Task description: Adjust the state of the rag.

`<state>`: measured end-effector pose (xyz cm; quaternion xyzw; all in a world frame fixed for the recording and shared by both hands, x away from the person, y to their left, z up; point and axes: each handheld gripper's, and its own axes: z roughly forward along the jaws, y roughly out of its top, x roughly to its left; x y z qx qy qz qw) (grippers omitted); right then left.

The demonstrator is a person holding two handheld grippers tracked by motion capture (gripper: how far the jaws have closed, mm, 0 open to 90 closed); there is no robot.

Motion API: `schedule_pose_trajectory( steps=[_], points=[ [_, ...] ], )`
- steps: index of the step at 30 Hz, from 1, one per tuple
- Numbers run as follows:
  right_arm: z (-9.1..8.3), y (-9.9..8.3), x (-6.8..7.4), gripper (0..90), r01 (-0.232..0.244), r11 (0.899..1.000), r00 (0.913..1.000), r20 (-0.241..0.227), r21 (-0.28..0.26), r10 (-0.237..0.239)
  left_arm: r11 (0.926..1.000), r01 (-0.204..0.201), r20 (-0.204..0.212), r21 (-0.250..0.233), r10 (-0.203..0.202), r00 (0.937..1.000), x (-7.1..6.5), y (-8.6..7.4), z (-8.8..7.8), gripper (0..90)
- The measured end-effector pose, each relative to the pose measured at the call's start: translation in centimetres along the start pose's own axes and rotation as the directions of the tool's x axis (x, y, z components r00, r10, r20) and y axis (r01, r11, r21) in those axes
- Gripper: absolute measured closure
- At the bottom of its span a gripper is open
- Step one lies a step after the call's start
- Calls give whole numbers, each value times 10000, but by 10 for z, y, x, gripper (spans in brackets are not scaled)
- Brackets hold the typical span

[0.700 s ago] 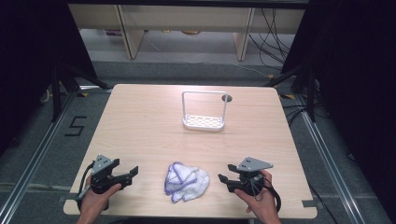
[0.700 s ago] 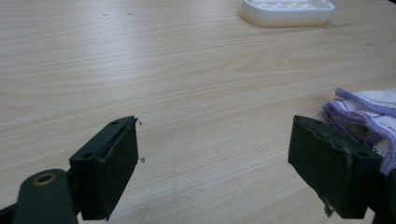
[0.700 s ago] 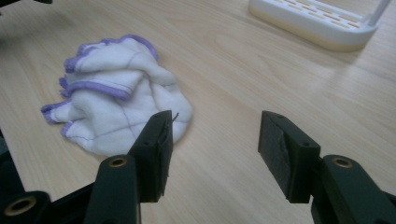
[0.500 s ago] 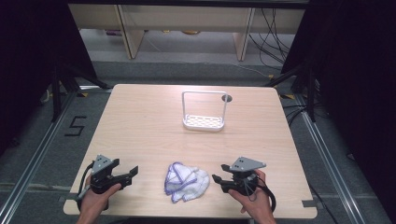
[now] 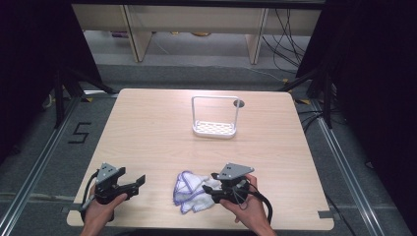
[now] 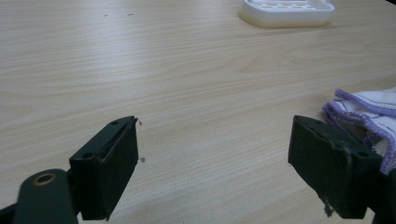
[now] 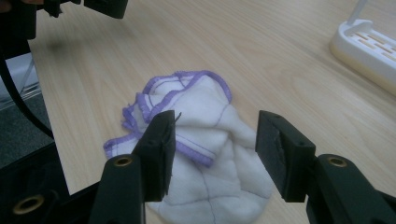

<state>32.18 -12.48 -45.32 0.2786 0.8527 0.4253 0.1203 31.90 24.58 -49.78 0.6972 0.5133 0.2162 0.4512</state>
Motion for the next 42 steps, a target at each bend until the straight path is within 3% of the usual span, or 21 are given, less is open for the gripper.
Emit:
schedule_pose_trajectory(
  steps=[1, 15, 20, 24, 29, 32, 36, 37, 42],
  points=[
    [3, 2, 1, 485, 79, 9999, 9997, -213, 107, -77, 10000, -17, 3, 6, 17, 10000, 0, 0, 0, 156],
    [27, 18, 16, 480, 538, 9976, 9964, -682, 443, -508, 10000, -30, 93, 68, 30, 10000, -1, 0, 1, 156],
    [36, 22, 21, 481, 575, 9969, 9967, -608, 539, -542, 9999, -51, 147, 105, 50, 9999, -1, 0, 1, 156],
    [44, 24, 22, 481, 992, 9922, 9934, -654, 761, -943, 9997, -145, 197, 180, 141, 9997, -1, -1, 1, 157],
    [54, 23, 21, 519, 849, 9928, 9958, -421, 845, -815, 9996, -160, 256, 211, 155, 9996, -1, -1, 1, 158],
    [58, 20, 20, 595, 882, 9894, 9953, -501, 1155, -829, 9995, -116, 291, 287, 108, 9995, -2, -1, 2, 159],
    [58, 18, 14, 793, 1115, 9877, 9933, -410, 1093, -1076, 9993, -207, 375, 308, 196, 9991, -4, -2, 3, 163],
    [58, 18, 13, 836, 1363, 9864, 9895, -600, 921, -1312, 9994, -217, 441, 257, 206, 9988, -4, -2, 3, 167],
    [43, 24, 11, 873, 1439, 9882, 9868, -819, 530, -1393, 9988, -380, 886, 310, 351, 9954, -8, -2, 4, 209]
  ],
)
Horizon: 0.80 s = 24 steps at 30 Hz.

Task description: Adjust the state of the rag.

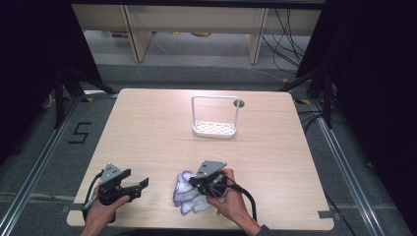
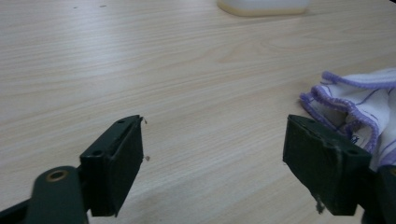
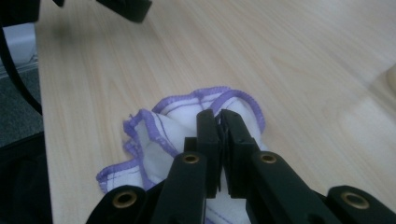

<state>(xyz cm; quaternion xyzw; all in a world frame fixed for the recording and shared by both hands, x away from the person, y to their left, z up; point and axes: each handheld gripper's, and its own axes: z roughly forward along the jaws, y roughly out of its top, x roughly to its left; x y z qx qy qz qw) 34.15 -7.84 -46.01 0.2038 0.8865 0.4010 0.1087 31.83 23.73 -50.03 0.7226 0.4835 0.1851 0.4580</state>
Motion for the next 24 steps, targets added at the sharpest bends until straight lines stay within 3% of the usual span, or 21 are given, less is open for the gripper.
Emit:
schedule_pose_trajectory(
  steps=[5, 9, 11, 14, 17, 19, 22, 24],
  points=[
    [-26, 8, -8, 879, 47, 9985, 9999, 140, -546, -40, 10000, -74, 446, 42, 72, 9990, -7, 0, 3, 246],
    [-38, 10, -14, 880, -112, 9964, 9998, 124, -835, 123, 9999, -101, 1139, 77, 92, 9934, -16, -1, 5, 257],
    [-45, 9, -19, 880, -484, 9951, 9988, -56, -865, 481, 9997, -146, 1603, 179, 115, 9870, -21, -2, 8, 267],
    [-47, 6, -26, 880, -530, 9935, 9983, -284, -1009, 504, 9988, -348, 2285, 339, 261, 9732, -30, -2, 15, 292],
    [-49, 4, -26, 880, -721, 9927, 9969, -382, -967, 687, 9972, -644, 2557, 388, 524, 9653, -39, -2, 25, 312],
    [-50, 3, -26, 880, -750, 9908, 9969, -342, -1128, 715, 9967, -645, 2586, 500, 494, 9647, -44, -1, 32, 328],
    [-52, 4, -29, 880, -554, 9917, 9981, -343, -1161, 517, 9954, -818, 3035, 502, 629, 9508, -52, 3, 44, 364],
    [-52, 3, -28, 880, -734, 9895, 9971, -313, -1241, 701, 9933, -1035, 3185, 513, 819, 9444, -58, 7, 51, 396]
  ],
)
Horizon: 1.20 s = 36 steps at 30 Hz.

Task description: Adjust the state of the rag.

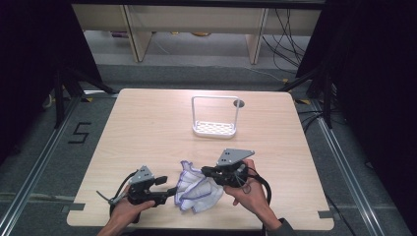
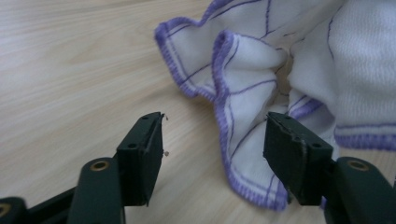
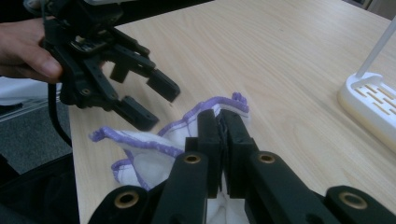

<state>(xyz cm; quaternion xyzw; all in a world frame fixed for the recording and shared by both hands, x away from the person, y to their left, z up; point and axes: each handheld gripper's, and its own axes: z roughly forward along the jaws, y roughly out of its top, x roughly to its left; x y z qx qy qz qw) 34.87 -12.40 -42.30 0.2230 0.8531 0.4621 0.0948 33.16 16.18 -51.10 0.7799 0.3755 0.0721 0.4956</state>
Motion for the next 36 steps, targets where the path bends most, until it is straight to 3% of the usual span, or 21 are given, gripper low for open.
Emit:
schedule_pose_trajectory(
  steps=[3, 4, 7, 8, 11, 14, 16, 21, 23, 24, 25, 28, 30, 32, 36],
  points=[
    [-2, 0, -2, 880, 191, 9998, 9998, -56, 6, -191, 9999, 4, 448, 146, -10, 9990, -2, 3, 16, 459],
    [-2, 0, -2, 880, 55, 10000, 9999, -137, 43, -54, 9999, 13, 535, 155, -22, 9986, -3, 3, 20, 512],
    [-4, 0, -3, 880, -5, 10000, 9999, -140, 91, 6, 9995, -106, 583, -286, 123, 9982, -3, 8, 18, 825],
    [-7, 0, -6, 880, 82, 10000, 10000, 0, 12, -82, 9987, -145, 540, -494, 172, 9984, -2, 11, 13, 858],
    [-16, 0, -13, 881, -80, 9999, 9997, 228, -131, 83, 9956, -408, 405, -847, 443, 9982, 0, 19, -3, 870],
    [-30, -3, -23, 882, -277, 9992, 9976, 621, -288, 295, 9949, -254, 304, -974, 285, 9991, 1, 24, -19, 872],
    [-38, -7, -29, 882, -373, 9986, 9971, 649, -373, 397, 9949, -145, 376, -1000, 183, 9991, -1, 25, -25, 872],
    [-51, -21, -48, 883, -747, 9966, 9873, 1378, -333, 786, 9928, -637, 128, -1016, 653, 9978, -7, 30, -34, 872],
    [-52, -24, -54, 883, -848, 9960, 9852, 1474, -265, 878, 9940, -574, -7, -931, 576, 9983, -2, 29, -33, 872],
    [-50, -34, -68, 883, -1310, 9914, 9779, 1642, -18, 1295, 9959, -439, -157, -797, 427, 9990, 5, 28, -30, 872],
    [-49, -37, -74, 882, -1092, 9939, 9805, 1662, 176, 1048, 9963, -356, -227, -781, 339, 9992, 9, 27, -27, 871],
    [-40, -45, -88, 882, -1316, 9903, 9764, 1786, 452, 1216, 9976, -257, -465, -639, 227, 9987, 22, 29, -16, 871],
    [-30, -49, -98, 882, -1596, 9843, 9724, 1838, 750, 1436, 9985, -385, -595, -383, 362, 9976, 29, 30, -7, 869],
    [-18, -52, -108, 882, -1539, 9817, 9705, 2040, 1119, 1289, 9984, -558, -963, -48, 550, 9938, 35, 31, 3, 867],
    [-2, -54, -118, 850, -1646, 9765, 9666, 2201, 1390, 1316, 9988, -478, -1091, 123, 488, 9928, 45, 29, 13, 864]
  ],
)
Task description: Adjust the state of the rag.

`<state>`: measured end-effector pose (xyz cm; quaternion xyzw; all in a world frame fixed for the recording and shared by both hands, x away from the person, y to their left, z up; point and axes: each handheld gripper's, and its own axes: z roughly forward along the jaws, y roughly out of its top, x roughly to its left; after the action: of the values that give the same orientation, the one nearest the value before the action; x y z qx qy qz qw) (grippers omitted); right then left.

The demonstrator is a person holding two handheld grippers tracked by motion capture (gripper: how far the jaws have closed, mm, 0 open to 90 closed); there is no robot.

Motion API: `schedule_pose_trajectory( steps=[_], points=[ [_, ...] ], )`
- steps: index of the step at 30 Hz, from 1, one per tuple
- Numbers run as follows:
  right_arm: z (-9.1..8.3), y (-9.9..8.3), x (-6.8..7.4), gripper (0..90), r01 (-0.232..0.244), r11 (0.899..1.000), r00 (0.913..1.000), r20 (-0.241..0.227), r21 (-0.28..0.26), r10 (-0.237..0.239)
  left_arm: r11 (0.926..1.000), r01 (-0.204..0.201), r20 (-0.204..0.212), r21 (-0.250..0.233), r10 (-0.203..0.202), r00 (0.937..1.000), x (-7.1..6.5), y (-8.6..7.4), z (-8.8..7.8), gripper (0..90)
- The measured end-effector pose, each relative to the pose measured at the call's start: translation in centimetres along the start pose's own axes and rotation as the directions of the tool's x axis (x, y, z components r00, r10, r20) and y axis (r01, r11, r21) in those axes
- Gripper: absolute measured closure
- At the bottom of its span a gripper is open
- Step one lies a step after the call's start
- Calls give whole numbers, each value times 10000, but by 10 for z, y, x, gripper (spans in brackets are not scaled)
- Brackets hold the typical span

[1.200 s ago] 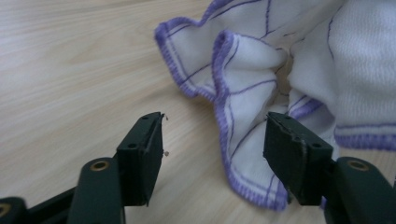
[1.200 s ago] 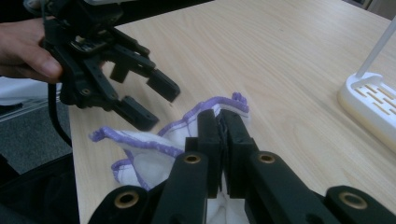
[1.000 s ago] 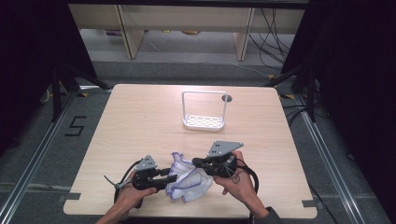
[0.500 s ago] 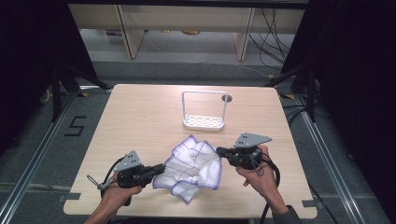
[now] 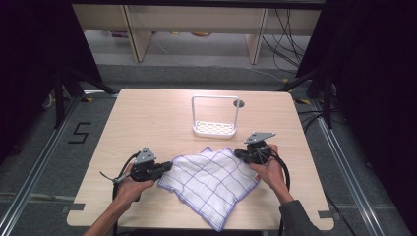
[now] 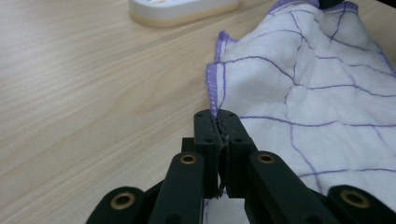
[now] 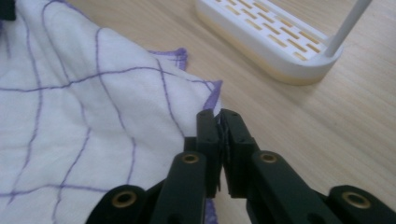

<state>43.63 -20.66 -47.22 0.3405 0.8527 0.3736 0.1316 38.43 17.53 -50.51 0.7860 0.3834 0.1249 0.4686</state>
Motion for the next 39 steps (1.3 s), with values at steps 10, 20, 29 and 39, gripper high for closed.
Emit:
schedule_pose_trajectory(
  steps=[10, 20, 29, 39],
  points=[
    [-38, -16, 19, 578, -186, 9997, 9936, 1110, -144, 200, 9997, 51, 65, 238, -53, 10000, -3, -12, -14, 861],
    [-43, -51, 12, 541, -1236, 9896, 9799, 1665, 741, 1099, 9988, -31, 260, 487, 19, 9997, -12, -19, -20, 852],
    [-39, -58, 13, 546, -1112, 9874, 9708, 2250, 1126, 837, 9985, 12, 342, 543, -31, 9994, -12, -21, -21, 858],
    [-22, -51, -2, 871, -952, 9841, 9837, 1659, 1501, 698, 9980, -77, 848, 626, 23, 9964, -26, -25, -27, 869]
  ],
)
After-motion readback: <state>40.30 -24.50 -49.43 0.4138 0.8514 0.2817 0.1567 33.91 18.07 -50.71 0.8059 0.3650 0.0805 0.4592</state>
